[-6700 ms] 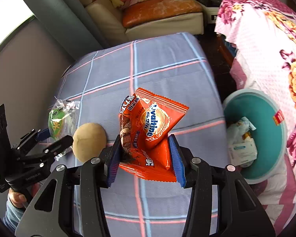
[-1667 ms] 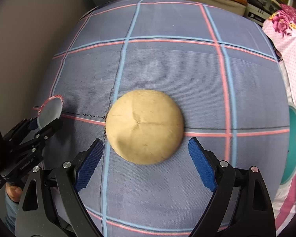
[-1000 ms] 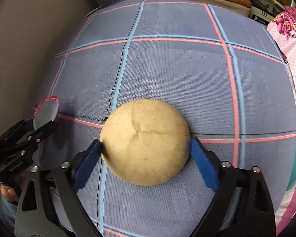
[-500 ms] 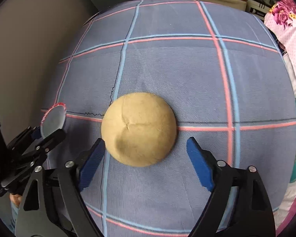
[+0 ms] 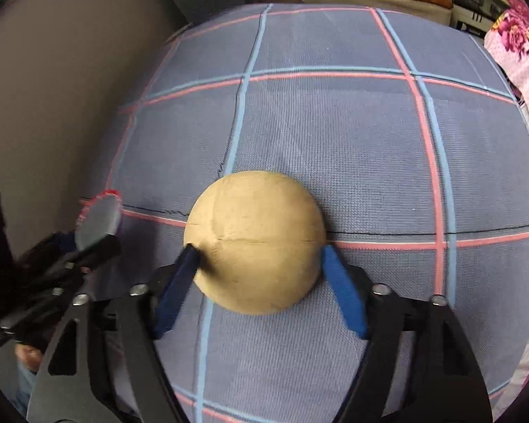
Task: Collect trash
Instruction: 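Close the right tool around the bun while the left tool holds the cup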
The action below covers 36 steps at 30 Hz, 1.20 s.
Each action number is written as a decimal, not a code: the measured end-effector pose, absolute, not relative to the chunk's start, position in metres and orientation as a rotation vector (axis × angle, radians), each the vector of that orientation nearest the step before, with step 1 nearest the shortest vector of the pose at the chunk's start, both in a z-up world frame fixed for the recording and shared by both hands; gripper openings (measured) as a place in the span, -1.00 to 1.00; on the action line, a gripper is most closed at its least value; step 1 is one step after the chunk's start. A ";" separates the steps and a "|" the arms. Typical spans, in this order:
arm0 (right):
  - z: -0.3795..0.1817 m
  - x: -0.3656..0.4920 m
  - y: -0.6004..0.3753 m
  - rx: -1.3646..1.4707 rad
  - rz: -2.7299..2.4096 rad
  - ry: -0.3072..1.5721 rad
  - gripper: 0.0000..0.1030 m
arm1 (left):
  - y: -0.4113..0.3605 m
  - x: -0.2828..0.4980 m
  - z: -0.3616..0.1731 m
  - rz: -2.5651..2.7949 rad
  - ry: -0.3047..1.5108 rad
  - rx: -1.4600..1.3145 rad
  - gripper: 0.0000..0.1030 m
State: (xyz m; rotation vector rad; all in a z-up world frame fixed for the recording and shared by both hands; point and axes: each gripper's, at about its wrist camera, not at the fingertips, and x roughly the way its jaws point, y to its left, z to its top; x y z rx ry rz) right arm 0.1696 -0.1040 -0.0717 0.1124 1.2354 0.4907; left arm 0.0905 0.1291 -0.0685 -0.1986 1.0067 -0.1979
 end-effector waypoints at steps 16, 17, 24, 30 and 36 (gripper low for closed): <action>-0.083 0.183 -0.095 0.130 0.469 1.282 0.50 | 0.130 0.085 -0.064 -0.199 0.988 -0.207 -0.02; -0.087 0.185 -0.089 0.121 0.465 1.290 0.50 | 0.134 0.084 -0.064 -0.197 0.985 -0.215 -0.02; -0.102 0.178 -0.044 -0.057 0.424 1.248 0.82 | 0.160 0.082 -0.071 -0.159 0.994 -0.245 -0.02; -0.098 0.172 -0.041 -0.049 0.494 1.272 0.77 | 0.159 0.086 -0.075 -0.168 1.006 -0.243 -0.02; -0.060 0.161 -0.050 0.028 0.589 1.230 0.77 | 0.152 0.085 -0.075 -0.187 0.998 -0.241 -0.02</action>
